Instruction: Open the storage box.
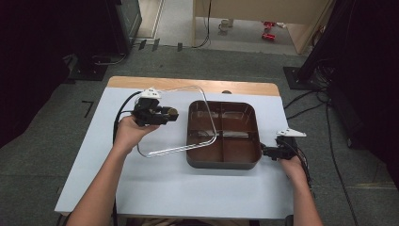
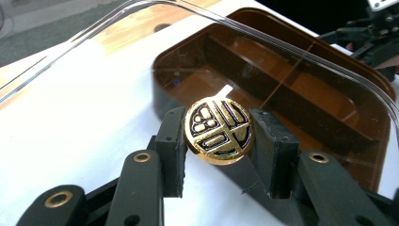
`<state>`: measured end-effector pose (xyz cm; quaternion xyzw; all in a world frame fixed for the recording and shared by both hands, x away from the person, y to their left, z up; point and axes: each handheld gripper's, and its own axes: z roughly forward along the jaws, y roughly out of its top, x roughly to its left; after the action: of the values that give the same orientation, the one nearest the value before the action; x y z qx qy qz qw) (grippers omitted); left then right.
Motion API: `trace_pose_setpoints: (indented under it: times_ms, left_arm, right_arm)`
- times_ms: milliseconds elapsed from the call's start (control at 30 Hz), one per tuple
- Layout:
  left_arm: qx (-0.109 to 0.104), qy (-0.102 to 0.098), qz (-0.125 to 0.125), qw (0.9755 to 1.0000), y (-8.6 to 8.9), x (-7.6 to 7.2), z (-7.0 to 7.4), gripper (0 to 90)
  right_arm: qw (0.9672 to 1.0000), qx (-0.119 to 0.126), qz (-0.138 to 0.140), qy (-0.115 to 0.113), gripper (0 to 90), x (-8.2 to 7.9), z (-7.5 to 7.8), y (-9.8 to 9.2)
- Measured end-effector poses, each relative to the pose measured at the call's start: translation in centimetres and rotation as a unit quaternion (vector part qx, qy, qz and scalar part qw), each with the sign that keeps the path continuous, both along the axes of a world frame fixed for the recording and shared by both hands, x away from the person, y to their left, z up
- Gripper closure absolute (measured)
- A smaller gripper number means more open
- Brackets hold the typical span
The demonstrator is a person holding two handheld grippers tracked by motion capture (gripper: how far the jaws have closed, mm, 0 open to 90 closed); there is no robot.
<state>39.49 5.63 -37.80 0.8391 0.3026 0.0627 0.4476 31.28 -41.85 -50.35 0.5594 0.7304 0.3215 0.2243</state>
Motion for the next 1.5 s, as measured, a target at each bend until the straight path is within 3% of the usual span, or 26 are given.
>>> trace_pose_setpoints:
  times_ms: [367,833,1100,1500]
  left_arm:
    - [0.003,0.012,0.042,0.999,4.2,0.7,-0.8,59.5]
    - [0.01,0.021,0.083,0.9962,7.7,2.6,-2.8,59.5]
    - [0.022,0.029,0.106,0.9937,8.4,3.9,-4.7,59.5]
    - [0.041,0.042,0.116,0.9915,8.6,5.3,-7.2,59.5]
  right_arm:
    - [1.0,0.0,-0.001,0.0,12.7,0.0,0.0,0.0]
    - [1.0,0.0,-0.001,0.0,12.7,0.0,0.0,0.0]
    - [1.0,-0.001,-0.001,-0.001,12.7,0.0,0.0,0.1]
    - [1.0,-0.001,-0.001,-0.001,12.7,0.0,0.0,0.1]
